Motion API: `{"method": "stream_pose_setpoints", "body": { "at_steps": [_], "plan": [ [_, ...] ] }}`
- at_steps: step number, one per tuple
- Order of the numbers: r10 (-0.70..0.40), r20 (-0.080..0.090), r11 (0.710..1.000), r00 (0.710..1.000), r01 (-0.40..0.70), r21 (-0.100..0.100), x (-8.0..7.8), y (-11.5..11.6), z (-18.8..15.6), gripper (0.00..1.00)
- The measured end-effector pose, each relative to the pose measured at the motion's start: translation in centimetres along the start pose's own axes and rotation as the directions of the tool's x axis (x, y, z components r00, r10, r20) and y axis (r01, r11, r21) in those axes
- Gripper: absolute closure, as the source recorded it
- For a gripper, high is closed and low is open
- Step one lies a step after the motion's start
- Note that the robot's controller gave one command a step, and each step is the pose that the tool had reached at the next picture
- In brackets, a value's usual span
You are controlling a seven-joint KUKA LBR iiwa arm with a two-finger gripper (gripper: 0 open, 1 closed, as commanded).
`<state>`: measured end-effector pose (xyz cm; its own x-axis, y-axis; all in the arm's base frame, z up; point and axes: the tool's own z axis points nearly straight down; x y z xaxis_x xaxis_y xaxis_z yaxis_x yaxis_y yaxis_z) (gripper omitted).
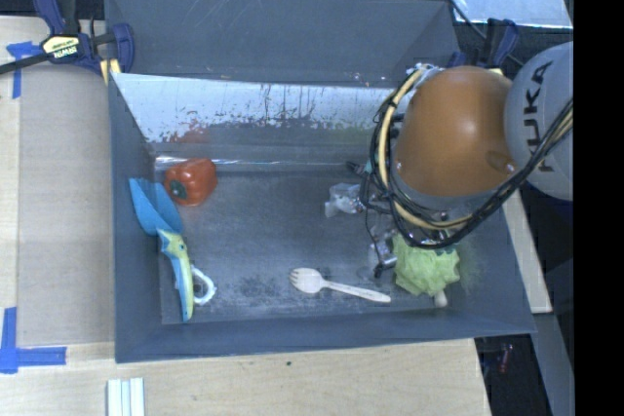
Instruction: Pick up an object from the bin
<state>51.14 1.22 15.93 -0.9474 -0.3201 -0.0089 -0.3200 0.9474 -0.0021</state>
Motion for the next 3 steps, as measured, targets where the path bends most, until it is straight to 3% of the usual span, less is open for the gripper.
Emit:
{"method": "stream_pose_setpoints", "body": {
  "at_steps": [1,2,3],
  "plan": [
    [0.084,-0.011,0.996,0.996,-0.084,-0.002,2.8,0.6,2.3,0.0],
    [0.055,0.005,0.998,0.998,-0.055,0.002,2.2,-1.0,9.2,0.0],
    [0.182,0.017,0.983,0.983,-0.182,0.002,1.6,-2.7,8.7,1.0]
  ]
}}
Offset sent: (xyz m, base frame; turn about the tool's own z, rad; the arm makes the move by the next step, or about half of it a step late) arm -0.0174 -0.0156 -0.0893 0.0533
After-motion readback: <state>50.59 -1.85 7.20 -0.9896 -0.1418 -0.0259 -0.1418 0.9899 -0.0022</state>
